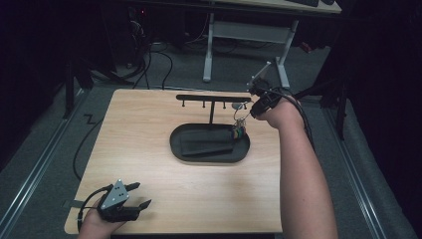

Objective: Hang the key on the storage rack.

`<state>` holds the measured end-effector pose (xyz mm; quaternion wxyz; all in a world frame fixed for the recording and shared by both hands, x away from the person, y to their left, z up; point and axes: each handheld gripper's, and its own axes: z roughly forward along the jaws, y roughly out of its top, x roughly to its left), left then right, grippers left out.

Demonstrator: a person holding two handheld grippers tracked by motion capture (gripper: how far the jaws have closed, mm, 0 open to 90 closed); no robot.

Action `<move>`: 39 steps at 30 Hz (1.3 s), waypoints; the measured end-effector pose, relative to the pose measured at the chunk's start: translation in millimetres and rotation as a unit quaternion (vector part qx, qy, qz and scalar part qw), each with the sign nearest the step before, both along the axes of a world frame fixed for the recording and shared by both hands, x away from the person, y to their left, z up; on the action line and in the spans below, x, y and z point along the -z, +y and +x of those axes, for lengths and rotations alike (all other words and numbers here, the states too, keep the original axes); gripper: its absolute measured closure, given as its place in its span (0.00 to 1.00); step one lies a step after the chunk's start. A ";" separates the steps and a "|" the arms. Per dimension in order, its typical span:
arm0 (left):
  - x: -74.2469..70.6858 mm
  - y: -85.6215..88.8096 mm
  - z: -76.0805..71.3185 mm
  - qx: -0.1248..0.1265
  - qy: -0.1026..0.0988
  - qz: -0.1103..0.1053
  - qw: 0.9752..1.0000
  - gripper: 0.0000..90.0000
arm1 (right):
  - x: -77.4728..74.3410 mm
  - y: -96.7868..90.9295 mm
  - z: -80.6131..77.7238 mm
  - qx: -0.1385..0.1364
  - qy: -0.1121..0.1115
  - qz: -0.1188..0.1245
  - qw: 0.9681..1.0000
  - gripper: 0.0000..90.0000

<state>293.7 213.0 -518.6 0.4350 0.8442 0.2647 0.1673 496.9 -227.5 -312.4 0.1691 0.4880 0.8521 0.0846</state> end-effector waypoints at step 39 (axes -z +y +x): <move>2.4 -5.0 0.0 -0.004 0.009 -0.003 1.000 0.28 | 153.7 -44.5 -162.8 0.003 -0.162 0.209 0.964 0.16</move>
